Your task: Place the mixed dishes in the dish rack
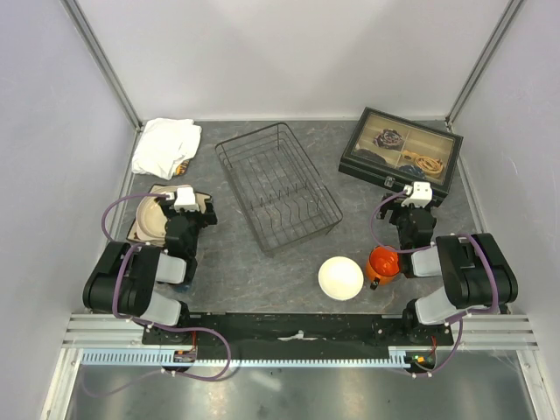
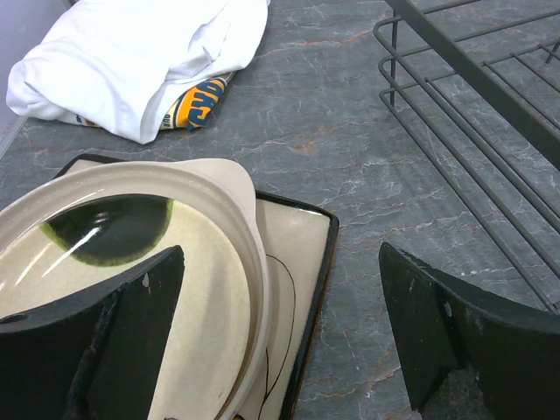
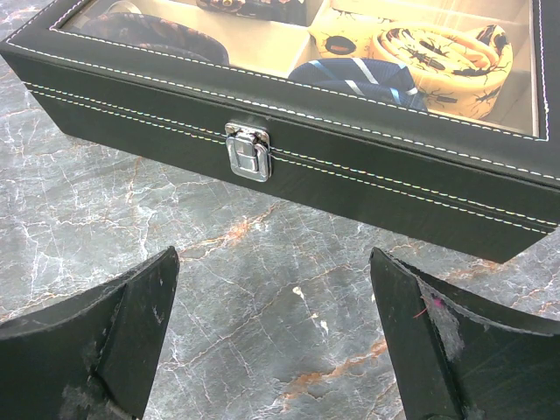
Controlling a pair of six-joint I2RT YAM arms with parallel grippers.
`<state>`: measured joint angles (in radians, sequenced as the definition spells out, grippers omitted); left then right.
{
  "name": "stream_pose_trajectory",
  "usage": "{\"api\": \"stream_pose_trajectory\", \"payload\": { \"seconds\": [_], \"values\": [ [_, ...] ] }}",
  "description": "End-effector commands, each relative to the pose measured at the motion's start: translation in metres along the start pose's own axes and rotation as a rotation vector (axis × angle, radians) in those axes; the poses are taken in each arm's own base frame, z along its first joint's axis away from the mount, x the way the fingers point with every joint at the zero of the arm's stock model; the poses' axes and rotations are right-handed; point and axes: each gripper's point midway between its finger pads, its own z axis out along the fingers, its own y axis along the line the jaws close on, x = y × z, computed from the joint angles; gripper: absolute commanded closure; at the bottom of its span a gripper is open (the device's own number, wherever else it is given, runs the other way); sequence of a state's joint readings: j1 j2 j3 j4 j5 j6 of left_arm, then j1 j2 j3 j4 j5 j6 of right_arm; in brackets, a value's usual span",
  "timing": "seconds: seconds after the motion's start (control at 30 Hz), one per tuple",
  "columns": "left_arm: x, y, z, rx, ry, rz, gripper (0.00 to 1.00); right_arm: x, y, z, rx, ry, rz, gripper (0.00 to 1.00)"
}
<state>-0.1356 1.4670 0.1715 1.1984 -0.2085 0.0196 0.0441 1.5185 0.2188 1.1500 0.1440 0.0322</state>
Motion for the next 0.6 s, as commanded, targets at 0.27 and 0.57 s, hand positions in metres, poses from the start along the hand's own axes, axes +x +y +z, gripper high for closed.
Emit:
{"api": "stream_pose_trajectory", "payload": {
  "seconds": [0.27, 0.57],
  "values": [
    [-0.0201, 0.0033, 0.006, -0.019, -0.06, -0.012, 0.01, -0.0154, 0.005, 0.0066, -0.017, -0.049, 0.009, 0.02],
    [-0.0197, 0.0051, 0.0074, -0.017, -0.051, -0.019, 0.01, -0.0171, 0.0049, 0.0068, -0.016, -0.054, 0.01, 0.02]
  ]
}}
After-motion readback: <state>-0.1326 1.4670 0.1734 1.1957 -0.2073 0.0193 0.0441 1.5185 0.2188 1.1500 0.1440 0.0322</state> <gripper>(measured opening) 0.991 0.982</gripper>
